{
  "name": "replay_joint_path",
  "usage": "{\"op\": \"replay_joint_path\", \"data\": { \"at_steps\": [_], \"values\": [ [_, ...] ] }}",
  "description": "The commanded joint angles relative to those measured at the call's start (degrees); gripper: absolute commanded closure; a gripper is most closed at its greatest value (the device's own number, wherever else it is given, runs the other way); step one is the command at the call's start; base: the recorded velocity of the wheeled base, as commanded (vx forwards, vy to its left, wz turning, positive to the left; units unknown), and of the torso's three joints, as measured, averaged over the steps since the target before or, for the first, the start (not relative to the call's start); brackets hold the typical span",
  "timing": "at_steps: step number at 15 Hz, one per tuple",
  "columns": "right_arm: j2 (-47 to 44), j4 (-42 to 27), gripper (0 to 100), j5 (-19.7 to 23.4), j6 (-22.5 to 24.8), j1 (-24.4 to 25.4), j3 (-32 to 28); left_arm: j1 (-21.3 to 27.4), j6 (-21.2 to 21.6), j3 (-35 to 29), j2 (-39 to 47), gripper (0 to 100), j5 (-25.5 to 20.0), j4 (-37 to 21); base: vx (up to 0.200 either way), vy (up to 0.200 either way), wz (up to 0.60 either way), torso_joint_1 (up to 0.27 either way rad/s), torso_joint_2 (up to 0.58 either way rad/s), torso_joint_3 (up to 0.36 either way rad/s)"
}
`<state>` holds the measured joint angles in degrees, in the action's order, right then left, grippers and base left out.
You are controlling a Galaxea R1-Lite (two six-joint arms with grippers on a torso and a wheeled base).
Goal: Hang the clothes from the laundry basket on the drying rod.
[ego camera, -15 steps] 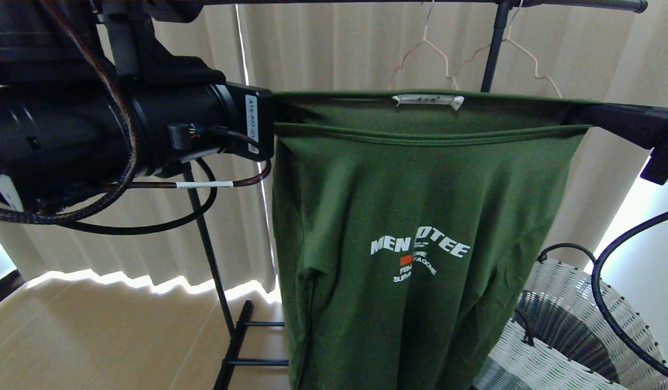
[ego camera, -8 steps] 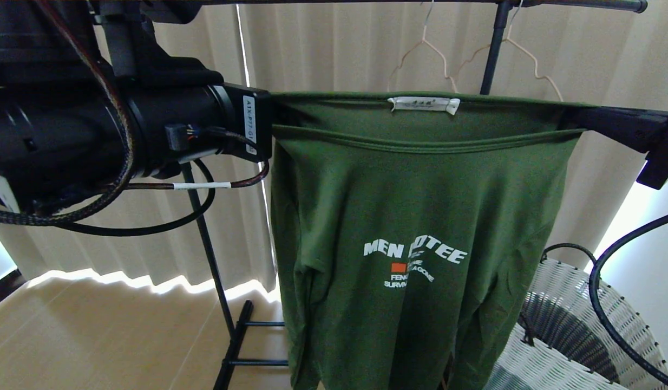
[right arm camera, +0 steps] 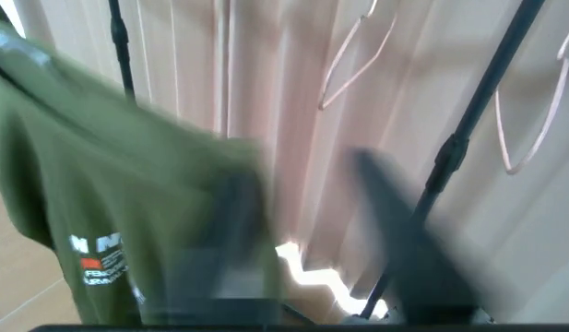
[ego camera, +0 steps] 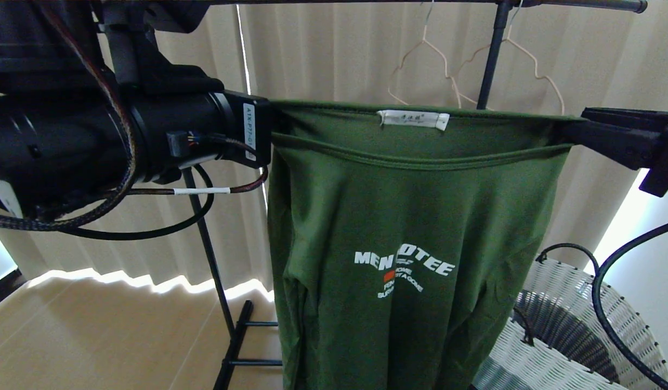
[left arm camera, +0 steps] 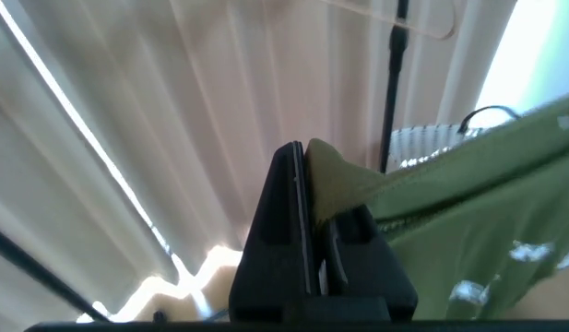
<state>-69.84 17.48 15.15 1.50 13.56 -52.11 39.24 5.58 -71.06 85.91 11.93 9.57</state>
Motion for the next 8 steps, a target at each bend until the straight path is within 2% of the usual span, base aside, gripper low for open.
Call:
{"op": "replay_joint_path", "data": {
  "at_steps": [1,3,5,8],
  "values": [
    [1.72,0.01,0,0.23,-0.01,0.07,2.19,-0.48,0.13,2.77,-0.48,100,0.63,0.01,0.000,0.000,0.00,0.000,0.00,0.000],
    [3.39,0.01,0,1.72,-0.09,1.39,4.21,-2.24,0.22,4.79,-0.83,100,1.86,0.10,0.000,0.000,0.00,0.000,0.00,0.000],
    [4.63,-0.08,0,5.06,-0.09,2.44,4.04,-6.55,0.57,4.44,-0.39,100,2.13,0.27,0.000,0.000,0.00,0.000,0.00,0.000],
    [5.24,0.01,0,7.17,-0.09,2.44,4.13,-9.80,0.04,4.61,-0.13,100,2.04,0.36,0.000,0.000,0.00,0.000,0.00,0.000]
  ]
}}
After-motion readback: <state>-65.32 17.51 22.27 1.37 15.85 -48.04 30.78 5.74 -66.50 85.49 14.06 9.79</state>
